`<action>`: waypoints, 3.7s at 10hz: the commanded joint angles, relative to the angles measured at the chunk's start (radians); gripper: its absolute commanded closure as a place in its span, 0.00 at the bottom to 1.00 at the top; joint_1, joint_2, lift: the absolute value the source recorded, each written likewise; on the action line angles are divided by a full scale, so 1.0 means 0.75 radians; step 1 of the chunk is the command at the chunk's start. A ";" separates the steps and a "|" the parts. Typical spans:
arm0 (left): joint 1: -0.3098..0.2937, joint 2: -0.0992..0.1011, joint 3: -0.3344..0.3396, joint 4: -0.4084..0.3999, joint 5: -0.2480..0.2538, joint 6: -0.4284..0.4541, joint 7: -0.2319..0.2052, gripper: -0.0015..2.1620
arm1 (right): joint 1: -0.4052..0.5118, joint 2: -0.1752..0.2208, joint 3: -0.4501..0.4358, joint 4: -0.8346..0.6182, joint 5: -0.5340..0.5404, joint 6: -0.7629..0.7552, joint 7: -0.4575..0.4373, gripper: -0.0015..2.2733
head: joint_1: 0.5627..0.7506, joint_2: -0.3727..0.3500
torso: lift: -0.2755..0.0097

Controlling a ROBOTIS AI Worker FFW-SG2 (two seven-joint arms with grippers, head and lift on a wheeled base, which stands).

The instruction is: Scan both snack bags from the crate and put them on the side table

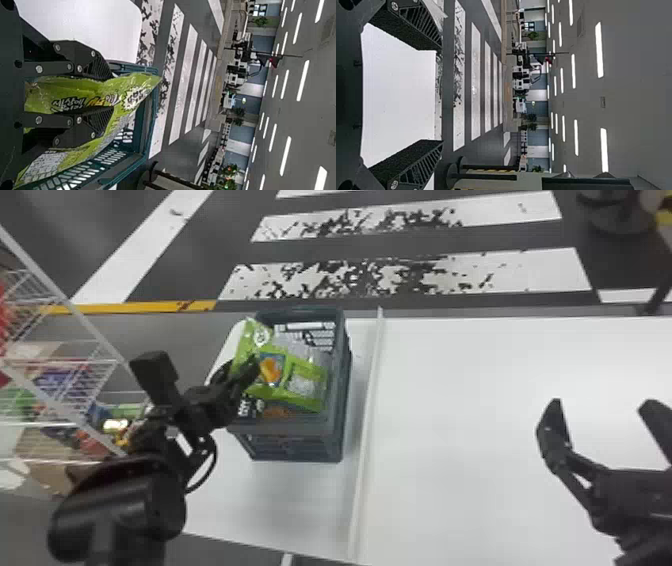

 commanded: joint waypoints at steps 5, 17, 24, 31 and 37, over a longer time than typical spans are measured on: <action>0.074 -0.010 0.013 -0.160 0.022 -0.028 0.151 0.98 | 0.000 0.002 0.002 0.000 0.000 0.000 0.000 0.04 | 0.70 0.88 | 0.66; 0.248 0.011 0.046 -0.798 0.478 -0.061 0.301 0.99 | 0.002 0.004 0.008 0.002 0.000 -0.012 -0.004 0.04 | 0.70 0.82 | 0.66; 0.115 -0.069 -0.545 -0.082 0.505 -0.319 -0.004 0.99 | 0.008 0.006 0.004 -0.006 0.000 -0.025 -0.037 0.04 | 0.70 0.50 | 0.66; -0.082 -0.112 -0.938 0.264 0.361 -0.212 0.055 0.00 | 0.025 0.002 -0.002 -0.041 0.008 -0.025 -0.039 0.04 | 0.70 0.13 | 0.66; 0.172 -0.079 -0.746 -0.221 -0.033 -0.192 0.172 0.02 | 0.025 0.004 -0.002 -0.043 0.006 -0.012 -0.043 0.04 | 0.70 0.23 | 0.66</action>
